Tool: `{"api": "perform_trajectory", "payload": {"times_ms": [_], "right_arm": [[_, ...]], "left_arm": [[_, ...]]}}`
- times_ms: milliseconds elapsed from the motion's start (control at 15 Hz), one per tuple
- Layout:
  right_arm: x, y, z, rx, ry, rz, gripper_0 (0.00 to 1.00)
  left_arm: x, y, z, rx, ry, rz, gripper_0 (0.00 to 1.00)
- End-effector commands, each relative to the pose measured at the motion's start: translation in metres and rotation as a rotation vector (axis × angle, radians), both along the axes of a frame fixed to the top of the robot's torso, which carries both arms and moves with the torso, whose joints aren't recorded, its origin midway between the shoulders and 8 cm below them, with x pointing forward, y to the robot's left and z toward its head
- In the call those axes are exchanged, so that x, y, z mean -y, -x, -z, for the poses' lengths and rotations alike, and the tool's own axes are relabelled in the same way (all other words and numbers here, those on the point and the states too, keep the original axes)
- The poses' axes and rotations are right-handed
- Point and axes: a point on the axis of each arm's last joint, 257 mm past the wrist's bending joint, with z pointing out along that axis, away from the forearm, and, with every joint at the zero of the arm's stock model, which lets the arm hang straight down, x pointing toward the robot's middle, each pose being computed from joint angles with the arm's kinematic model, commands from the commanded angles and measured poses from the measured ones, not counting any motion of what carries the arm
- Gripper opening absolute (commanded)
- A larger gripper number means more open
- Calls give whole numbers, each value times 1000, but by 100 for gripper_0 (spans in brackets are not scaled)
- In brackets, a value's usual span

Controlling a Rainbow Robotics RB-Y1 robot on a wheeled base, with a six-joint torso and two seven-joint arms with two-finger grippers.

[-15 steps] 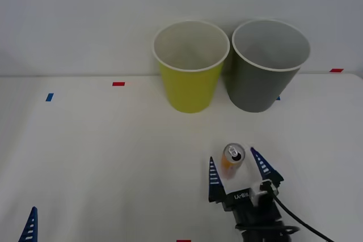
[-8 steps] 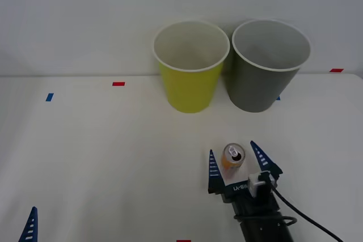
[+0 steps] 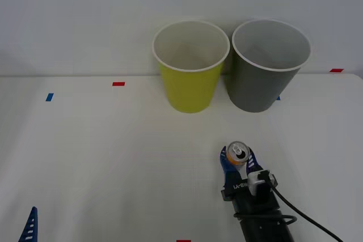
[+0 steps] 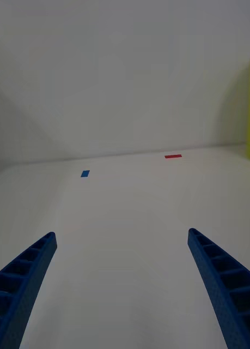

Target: Put cans in the gray bin and PET bottles in the light green bin.

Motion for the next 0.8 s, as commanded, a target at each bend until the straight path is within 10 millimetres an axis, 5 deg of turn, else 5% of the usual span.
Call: {"api": "perform_trajectory", "payload": {"times_ms": [67,600,800], "right_arm": [[2,1,-1,7,9,8,4],[7,7,-3,24,7,25,2],[11,0,-22,50,-12,47,0]], "left_arm": [[0,0,0,0,0,0,82],[0,0,0,0,0,0,82],[0,0,0,0,0,0,82]]}}
